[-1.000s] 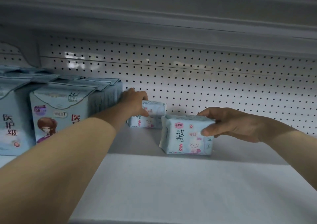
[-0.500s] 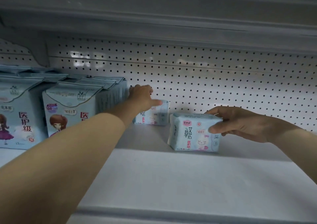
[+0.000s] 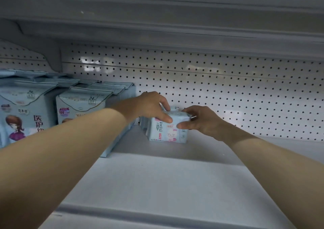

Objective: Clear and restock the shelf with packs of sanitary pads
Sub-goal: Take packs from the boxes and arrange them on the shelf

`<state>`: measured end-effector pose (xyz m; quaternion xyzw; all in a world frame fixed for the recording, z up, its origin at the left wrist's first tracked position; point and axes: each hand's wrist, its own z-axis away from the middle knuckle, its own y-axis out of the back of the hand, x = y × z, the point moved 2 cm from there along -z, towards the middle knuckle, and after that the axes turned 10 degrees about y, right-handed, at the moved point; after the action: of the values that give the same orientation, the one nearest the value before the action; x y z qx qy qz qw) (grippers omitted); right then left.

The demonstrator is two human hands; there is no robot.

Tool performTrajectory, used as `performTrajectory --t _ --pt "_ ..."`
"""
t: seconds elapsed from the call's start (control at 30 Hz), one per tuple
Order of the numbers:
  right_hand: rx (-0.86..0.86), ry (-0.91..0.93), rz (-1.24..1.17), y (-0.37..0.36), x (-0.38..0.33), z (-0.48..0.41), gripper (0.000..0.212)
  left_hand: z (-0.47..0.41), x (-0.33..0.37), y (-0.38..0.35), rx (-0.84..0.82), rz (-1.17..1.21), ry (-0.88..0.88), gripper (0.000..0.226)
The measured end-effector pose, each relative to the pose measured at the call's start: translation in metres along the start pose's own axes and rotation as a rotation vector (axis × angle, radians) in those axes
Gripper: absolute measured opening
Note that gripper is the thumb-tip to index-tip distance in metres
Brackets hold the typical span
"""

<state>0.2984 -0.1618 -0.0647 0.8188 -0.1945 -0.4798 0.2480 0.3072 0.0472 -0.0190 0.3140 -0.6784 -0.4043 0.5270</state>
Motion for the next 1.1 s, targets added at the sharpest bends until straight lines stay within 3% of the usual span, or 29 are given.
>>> performTrajectory --t 0.13,0.27,0.4,0.83,1.03,1.1 --pt "-0.038 0.025 0.036 -0.009 -0.008 -0.008 0.059 -0.003 -0.008 -0.001 0.085 -0.109 0.011 0.044" --pt "-0.153 -0.014 -0.207 -0.011 -0.007 -0.004 0.029 -0.005 -0.016 -0.006 0.13 -0.125 0.018 0.056" --pt "-0.266 -0.013 -0.075 -0.018 0.003 -0.003 0.05 -0.007 -0.02 -0.009 0.161 -0.115 -0.003 0.06" --pt "-0.35 -0.004 -0.017 -0.043 0.0 -0.001 0.046 -0.008 -0.024 -0.008 0.136 -0.17 0.053 0.078" --pt "-0.345 0.009 -0.004 -0.053 -0.001 -0.002 0.052 -0.007 -0.021 -0.005 0.093 -0.246 0.073 0.077" --pt "-0.339 0.026 -0.027 -0.056 -0.002 -0.002 0.043 -0.004 -0.02 -0.004 0.089 -0.278 0.066 0.075"
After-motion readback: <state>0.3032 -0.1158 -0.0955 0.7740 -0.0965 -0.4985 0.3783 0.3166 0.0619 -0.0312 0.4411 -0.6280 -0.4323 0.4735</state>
